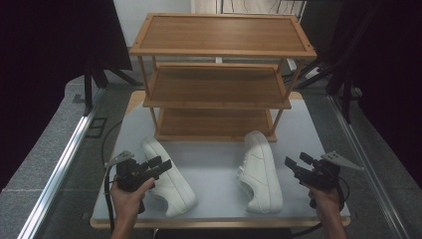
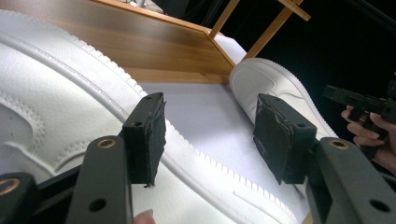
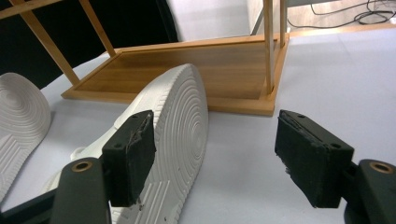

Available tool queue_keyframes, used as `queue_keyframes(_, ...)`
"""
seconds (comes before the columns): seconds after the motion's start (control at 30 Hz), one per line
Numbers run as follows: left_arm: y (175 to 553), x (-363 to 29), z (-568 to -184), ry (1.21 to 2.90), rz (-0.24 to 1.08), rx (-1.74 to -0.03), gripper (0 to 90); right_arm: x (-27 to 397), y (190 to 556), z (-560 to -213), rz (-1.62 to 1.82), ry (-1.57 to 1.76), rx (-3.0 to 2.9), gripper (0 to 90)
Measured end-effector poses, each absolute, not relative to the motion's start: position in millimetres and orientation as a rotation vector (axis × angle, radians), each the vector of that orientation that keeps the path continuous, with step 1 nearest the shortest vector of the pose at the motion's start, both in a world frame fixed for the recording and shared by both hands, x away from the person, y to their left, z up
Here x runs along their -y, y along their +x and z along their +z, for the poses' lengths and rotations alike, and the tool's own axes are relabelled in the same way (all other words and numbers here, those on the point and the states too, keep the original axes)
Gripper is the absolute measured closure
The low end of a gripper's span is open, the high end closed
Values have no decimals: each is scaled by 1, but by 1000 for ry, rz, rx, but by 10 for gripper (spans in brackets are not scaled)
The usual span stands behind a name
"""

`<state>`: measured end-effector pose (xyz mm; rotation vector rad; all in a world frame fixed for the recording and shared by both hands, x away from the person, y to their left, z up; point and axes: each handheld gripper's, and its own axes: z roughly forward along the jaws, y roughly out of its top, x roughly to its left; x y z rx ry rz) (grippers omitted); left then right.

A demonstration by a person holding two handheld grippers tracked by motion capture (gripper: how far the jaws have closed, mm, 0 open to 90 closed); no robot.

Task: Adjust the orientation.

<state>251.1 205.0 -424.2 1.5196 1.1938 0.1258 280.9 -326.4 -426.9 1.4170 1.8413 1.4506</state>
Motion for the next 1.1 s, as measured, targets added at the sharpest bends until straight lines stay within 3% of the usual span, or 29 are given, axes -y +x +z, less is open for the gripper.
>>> queue_keyframes(0.13,239,-213,-423,1522,146,-1204,461,325,281,-429,1443,1431,-1845,292)
queue_keyframes(0.6,214,-229,-429,1541,186,-1237,786,320,278,-438,1397,1471,-1859,299)
queue_keyframes(1.1,184,-227,-457,1646,139,-1261,846,321,277,-441,1382,1500,-1852,300)
